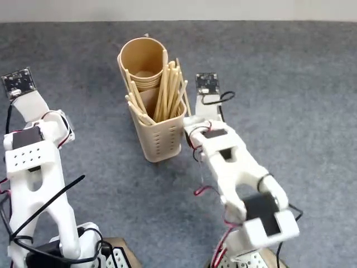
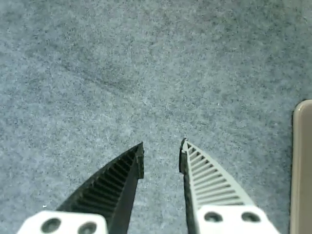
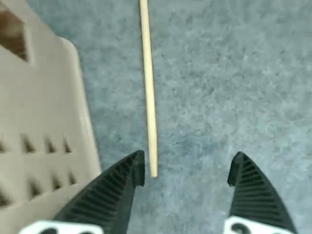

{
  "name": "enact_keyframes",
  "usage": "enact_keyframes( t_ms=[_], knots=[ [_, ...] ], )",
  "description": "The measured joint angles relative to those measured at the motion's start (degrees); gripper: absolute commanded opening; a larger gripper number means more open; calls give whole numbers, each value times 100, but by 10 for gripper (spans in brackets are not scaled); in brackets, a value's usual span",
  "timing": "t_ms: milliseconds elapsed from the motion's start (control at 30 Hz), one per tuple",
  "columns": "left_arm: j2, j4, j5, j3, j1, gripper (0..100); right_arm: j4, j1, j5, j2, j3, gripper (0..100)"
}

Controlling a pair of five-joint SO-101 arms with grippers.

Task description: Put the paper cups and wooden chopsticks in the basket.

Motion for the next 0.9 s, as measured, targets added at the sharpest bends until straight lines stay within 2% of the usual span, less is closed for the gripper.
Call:
enact_keyframes(
  t_ms=[200,467,533,667,900],
  knots=[
    [0,0,0,0,0,155,0,18,0,985,-747,277],
    [0,0,0,0,0,155,0,-53,0,1284,-958,275],
    [0,0,0,0,0,155,0,-53,0,1284,-958,224],
    [0,0,0,0,0,155,88,9,0,1284,-958,6],
    [0,0,0,0,0,155,1178,536,0,1284,-1301,5]
  ],
)
